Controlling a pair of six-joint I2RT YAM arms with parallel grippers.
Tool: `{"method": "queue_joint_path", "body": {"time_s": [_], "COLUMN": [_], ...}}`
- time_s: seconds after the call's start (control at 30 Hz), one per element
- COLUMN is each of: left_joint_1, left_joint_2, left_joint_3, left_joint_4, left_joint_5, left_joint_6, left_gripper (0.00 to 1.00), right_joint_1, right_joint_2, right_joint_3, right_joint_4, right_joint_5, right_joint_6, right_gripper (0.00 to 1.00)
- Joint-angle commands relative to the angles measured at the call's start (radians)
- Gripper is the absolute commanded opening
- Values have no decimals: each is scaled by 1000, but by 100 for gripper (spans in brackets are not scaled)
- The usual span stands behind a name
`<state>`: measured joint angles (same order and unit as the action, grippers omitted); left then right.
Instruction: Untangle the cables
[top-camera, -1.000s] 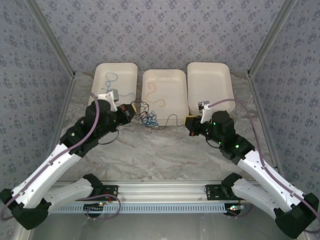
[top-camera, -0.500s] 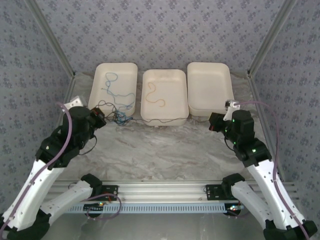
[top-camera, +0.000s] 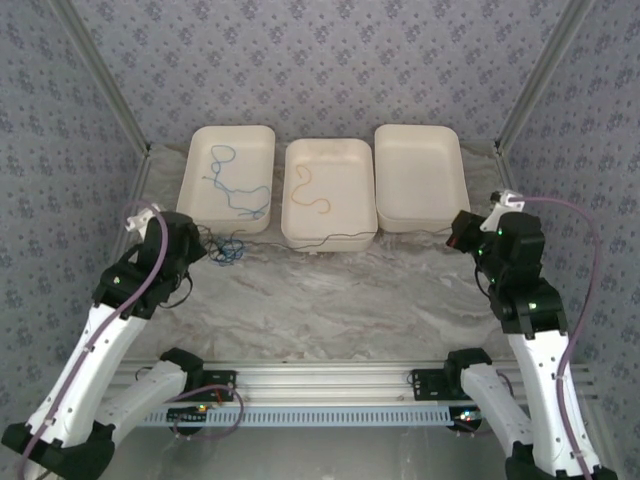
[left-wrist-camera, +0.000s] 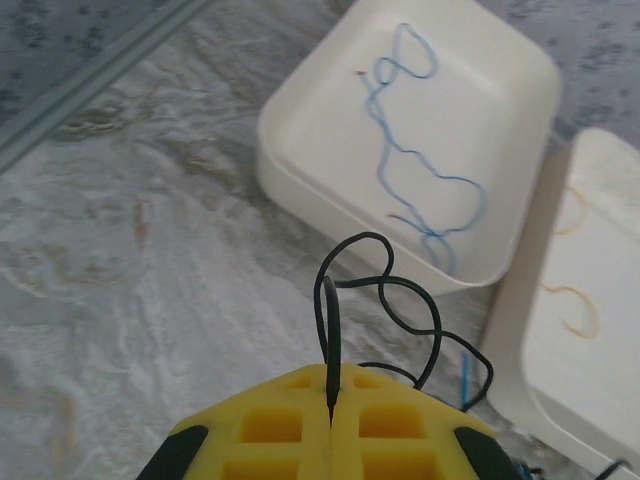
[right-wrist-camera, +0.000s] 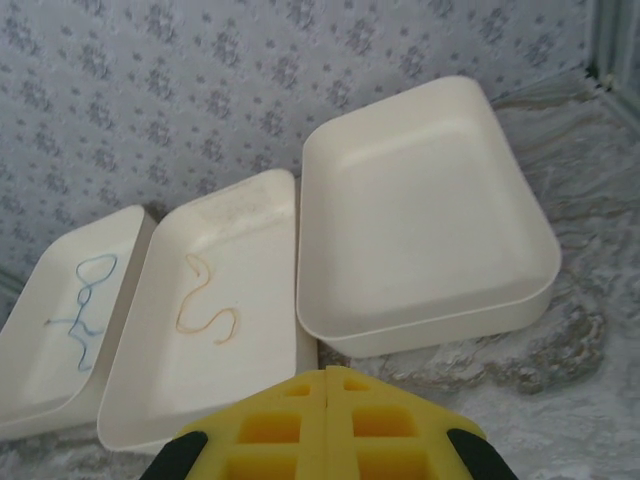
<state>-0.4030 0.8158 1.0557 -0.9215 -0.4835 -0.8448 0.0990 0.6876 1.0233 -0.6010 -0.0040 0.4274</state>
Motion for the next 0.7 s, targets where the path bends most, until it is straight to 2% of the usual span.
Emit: {"method": "queue_joint_path", "body": {"time_s": [0.0,0.1,0.2,0.5,0.57,0.67], "left_joint_1": [64,123,135,187,199,199], "left_joint_2": [-29,-31,-26,11,38,76], "left_joint_3": [-21,-39,-66,-70,-96,-209], "left_joint_4": [-43,-24,41,9,14,96], "left_joint_5": [-42,15,116,139,186,311], "left_joint_6": [25,43,65,65,54,9], "left_gripper": [0,0,0,0,2,3], "right_joint_1": [-53,-99,-122,-163,-167,-161], "right_joint_2": [-7,10,40,24,31,67], "right_joint_3": [79,113,123,96,114,147], "right_joint_4": [-39,-39,-15,-27,-9,-5], "right_joint_5": [-11,-46,-90,-111,-120,-232], "right_joint_6": [-28,-26,-17,-2,-2,17], "right_gripper": [0,0,0,0,0,0]}}
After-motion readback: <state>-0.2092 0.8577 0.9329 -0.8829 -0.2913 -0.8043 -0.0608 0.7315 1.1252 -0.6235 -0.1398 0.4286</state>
